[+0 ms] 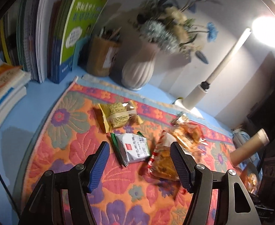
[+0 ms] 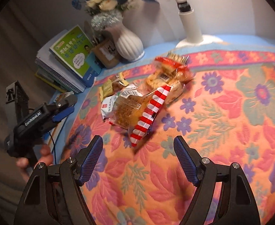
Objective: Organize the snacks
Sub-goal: 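Grasp the red-striped bread bag with the right tool while the left grasps the white biscuit pack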
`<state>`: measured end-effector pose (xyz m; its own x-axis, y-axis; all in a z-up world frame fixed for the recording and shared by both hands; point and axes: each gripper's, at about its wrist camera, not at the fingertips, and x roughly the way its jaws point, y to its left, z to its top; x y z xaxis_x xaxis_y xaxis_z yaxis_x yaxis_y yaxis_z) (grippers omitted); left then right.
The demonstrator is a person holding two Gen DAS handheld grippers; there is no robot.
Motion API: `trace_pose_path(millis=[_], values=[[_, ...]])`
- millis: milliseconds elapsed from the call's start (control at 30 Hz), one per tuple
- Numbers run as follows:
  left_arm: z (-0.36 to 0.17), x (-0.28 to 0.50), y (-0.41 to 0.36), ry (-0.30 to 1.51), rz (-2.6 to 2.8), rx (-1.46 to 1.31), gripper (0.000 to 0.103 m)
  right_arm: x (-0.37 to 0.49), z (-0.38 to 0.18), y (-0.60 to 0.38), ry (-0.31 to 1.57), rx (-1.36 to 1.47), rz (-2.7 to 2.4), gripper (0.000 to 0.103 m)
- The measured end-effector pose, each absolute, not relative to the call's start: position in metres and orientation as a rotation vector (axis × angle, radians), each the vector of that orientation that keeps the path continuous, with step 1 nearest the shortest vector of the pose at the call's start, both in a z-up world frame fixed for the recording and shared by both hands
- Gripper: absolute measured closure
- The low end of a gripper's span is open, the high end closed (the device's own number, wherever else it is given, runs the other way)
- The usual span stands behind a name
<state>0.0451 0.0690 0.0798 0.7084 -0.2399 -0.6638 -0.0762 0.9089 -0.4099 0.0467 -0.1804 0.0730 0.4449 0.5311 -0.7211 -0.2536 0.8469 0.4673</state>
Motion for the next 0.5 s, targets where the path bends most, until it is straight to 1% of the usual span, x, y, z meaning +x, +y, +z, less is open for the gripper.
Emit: trace_pose_path(millis=[200, 433, 500], values=[[0.043, 0.083, 0.058, 0.839, -0.038, -0.349, 0.039, 0.084, 0.044, -0.163, 1.061, 0.339, 0.500, 0.025], [0.020, 0.098, 0.056, 0.862, -0.107, -0.398, 0.039, 0.110, 0.029, -0.144, 1.072, 0.340, 0.523, 0.025], [0.021, 0.098, 0.055, 0.854, -0.113, -0.398, 0.039, 0.111, 0.025, -0.138, 1.065, 0.324, 0.526, 0.029]])
